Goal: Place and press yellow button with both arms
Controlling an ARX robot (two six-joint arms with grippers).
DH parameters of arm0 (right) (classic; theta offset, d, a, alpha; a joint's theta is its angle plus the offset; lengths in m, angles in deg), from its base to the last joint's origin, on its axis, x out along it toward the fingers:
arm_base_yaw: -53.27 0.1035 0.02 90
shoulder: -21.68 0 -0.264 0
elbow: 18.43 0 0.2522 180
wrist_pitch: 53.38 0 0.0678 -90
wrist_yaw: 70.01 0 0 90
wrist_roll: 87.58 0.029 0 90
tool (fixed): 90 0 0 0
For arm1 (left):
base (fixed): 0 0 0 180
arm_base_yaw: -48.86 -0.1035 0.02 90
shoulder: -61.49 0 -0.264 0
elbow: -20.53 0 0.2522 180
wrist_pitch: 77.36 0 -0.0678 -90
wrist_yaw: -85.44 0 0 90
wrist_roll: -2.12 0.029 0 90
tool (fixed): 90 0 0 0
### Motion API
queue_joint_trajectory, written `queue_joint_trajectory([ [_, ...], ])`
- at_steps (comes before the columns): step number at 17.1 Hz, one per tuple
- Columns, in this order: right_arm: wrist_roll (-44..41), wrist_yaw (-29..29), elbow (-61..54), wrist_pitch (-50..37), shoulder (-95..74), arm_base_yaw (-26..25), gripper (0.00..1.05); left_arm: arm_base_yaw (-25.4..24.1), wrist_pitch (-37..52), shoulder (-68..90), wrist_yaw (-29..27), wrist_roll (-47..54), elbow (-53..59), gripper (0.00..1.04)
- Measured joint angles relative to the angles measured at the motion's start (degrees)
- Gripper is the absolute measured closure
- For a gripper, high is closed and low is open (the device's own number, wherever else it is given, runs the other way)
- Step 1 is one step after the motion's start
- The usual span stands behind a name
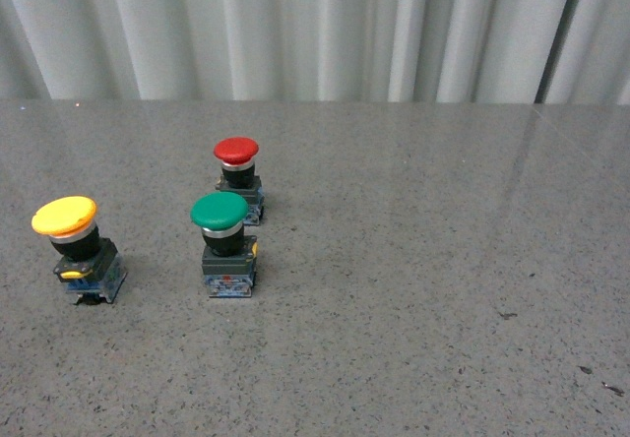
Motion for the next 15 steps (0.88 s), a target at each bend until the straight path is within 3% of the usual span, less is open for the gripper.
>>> queue_joint_trajectory([
  [2,0.0,0.0,0.0,0.0,0.0,0.0,0.07,0.3,10.3,9.6,0.0,0.3,-4.9,0.07],
  [4,0.0,0.0,0.0,0.0,0.0,0.0,0.07,2.6,22.7,25.0,2.9,3.3,-12.0,0.07],
  [5,0.0,0.0,0.0,0.0,0.0,0.0,0.07,3.5,24.8,32.9,5.0,3.7,-15.6,0.07],
  [9,0.0,0.0,0.0,0.0,0.0,0.0,0.07,6.5,22.5,57.4,9.0,2.9,-27.7,0.07],
  [15,0.0,0.0,0.0,0.0,0.0,0.0,0.07,5.1,22.9,62.9,7.0,-4.0,-26.4,0.07],
])
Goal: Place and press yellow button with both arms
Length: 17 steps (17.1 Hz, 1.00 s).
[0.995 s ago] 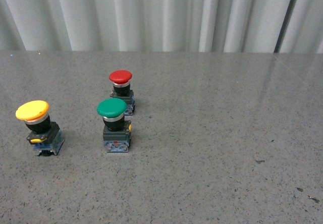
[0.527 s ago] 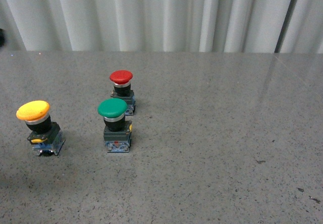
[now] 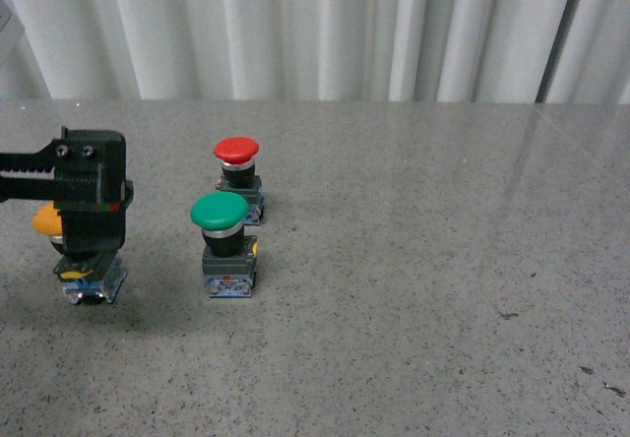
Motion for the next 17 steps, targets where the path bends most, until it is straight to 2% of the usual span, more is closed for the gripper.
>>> queue_joint_trajectory([
  [5,0.0,0.0,0.0,0.0,0.0,0.0,0.07,-1.5,1.3,2.6,1.7,-0.9,1.7,0.08],
  [8,0.0,0.0,0.0,0.0,0.0,0.0,0.07,-1.4,1.6,2.6,1.1,-0.4,1.6,0.38],
  [9,0.0,0.0,0.0,0.0,0.0,0.0,0.07,-1.4,0.8,2.6,0.5,0.4,0.9,0.57],
  [10,0.0,0.0,0.0,0.0,0.0,0.0,0.07,-1.1,-0.4,1.7,-0.2,0.9,0.5,0.67],
  [14,0.0,0.0,0.0,0.0,0.0,0.0,0.07,3.9,-5.8,-8.5,-3.1,2.1,-6.8,0.7],
  [17,0.0,0.0,0.0,0.0,0.0,0.0,0.07,13.7,-7.2,-7.2,-4.9,1.1,-20.2,0.71],
])
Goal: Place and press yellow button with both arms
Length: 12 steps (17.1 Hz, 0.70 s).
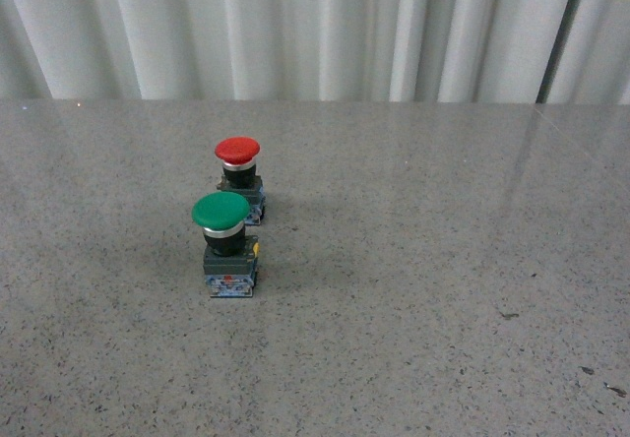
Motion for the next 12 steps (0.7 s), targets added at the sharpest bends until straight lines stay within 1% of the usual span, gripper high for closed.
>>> queue_joint_trajectory([
  [1,0.0,0.0,0.0,0.0,0.0,0.0,0.07,1.9,-0.1,1.6,0.0,-0.5,-1.6,0.71],
  [2,0.0,0.0,0.0,0.0,0.0,0.0,0.07,5.7,-1.3,6.5,0.2,-2.3,-5.1,0.71],
  [5,0.0,0.0,0.0,0.0,0.0,0.0,0.07,11.5,-1.7,17.6,0.0,-9.0,-8.5,0.71],
  [8,0.0,0.0,0.0,0.0,0.0,0.0,0.07,12.9,-0.7,21.8,-1.7,-13.6,-8.5,0.71],
  [12,0.0,0.0,0.0,0.0,0.0,0.0,0.07,11.2,2.5,26.6,-5.0,-14.0,-6.8,0.71],
])
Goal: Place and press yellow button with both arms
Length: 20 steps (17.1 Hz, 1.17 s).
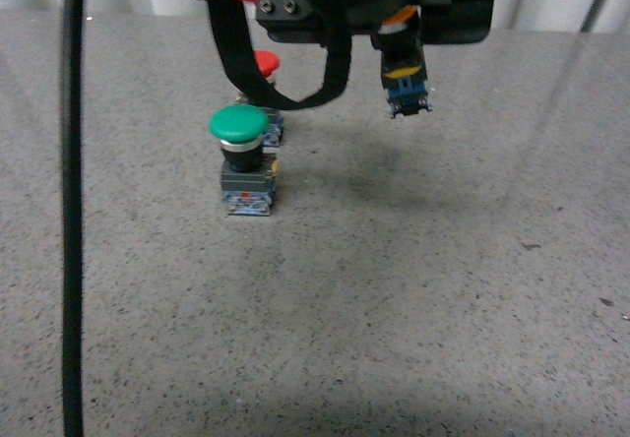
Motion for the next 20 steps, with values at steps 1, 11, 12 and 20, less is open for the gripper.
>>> queue_joint_trajectory([
  [1,0.0,0.0,0.0,0.0,0.0,0.0,0.07,-0.7,0.5,0.4,-0.9,0.0,0.6,0.71],
  [11,0.0,0.0,0.0,0.0,0.0,0.0,0.07,0.0,1.0,6.1,2.3,0.3,-0.4,0.71],
  [12,0.0,0.0,0.0,0.0,0.0,0.0,0.07,0.1,0.6,7.4,3.1,0.2,-1.1,0.71],
  [20,0.0,0.0,0.0,0.0,0.0,0.0,0.07,1.0,-2.1,8.9,4.4,-0.2,-3.1,0.71],
])
